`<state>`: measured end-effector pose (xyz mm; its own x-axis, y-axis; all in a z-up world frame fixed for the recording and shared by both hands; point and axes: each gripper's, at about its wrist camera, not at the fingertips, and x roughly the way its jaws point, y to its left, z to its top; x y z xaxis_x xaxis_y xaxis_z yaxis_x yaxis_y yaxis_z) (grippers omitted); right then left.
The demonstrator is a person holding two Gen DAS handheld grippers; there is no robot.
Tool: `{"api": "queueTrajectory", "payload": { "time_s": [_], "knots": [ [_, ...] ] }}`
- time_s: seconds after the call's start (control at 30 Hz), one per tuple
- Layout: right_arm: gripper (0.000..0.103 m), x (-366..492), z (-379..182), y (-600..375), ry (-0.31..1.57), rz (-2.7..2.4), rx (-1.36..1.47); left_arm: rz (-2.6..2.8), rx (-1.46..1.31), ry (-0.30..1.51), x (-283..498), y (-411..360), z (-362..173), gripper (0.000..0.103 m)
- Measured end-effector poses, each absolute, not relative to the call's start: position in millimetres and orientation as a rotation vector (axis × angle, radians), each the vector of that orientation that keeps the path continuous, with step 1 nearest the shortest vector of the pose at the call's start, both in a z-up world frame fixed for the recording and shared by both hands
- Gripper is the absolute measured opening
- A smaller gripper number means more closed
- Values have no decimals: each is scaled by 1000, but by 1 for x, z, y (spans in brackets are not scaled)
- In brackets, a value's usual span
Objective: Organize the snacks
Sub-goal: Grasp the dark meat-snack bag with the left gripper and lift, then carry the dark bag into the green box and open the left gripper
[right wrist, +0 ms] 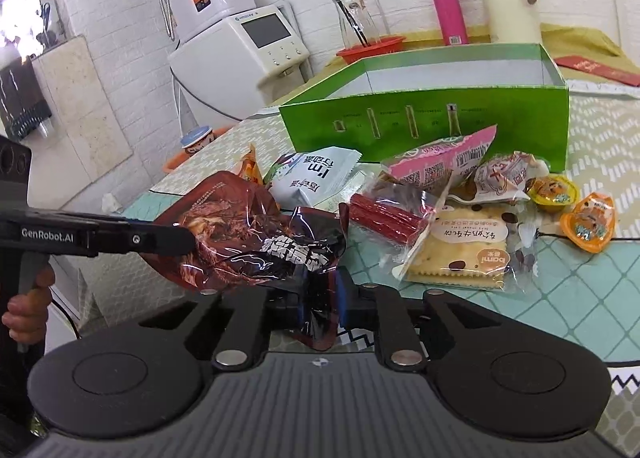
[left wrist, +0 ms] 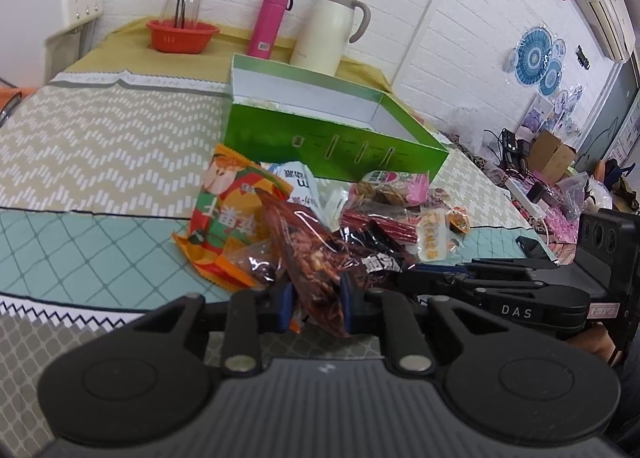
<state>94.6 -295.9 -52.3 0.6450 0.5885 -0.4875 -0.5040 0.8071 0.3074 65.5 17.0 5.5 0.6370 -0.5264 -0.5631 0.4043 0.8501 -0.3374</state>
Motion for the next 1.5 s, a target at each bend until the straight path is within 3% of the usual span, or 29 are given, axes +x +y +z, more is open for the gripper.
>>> {"api": "queueTrajectory", "payload": {
  "time_s": [0.33, 0.6, 1.37, 1.43, 1.47, 1.5],
  "knots": [
    [26, 88, -7, -308, 460, 584, 117, -610, -187, 575, 75, 12, 51, 14],
    [26, 142, 25, -327, 394, 484, 142, -653, -249, 535, 158, -11, 79, 14],
    [27, 303, -16, -347, 615, 310, 170, -613, -267, 743, 343, -66, 29, 16],
    [29, 311, -17, -343, 629, 309, 139, -590, -245, 749, 350, -67, 25, 18],
    [31, 313, -17, -340, 631, 309, 120, -575, -231, 745, 351, -67, 24, 31],
    [42, 313, -16, -338, 623, 307, 103, -552, -225, 747, 352, -66, 23, 63]
  ]
}}
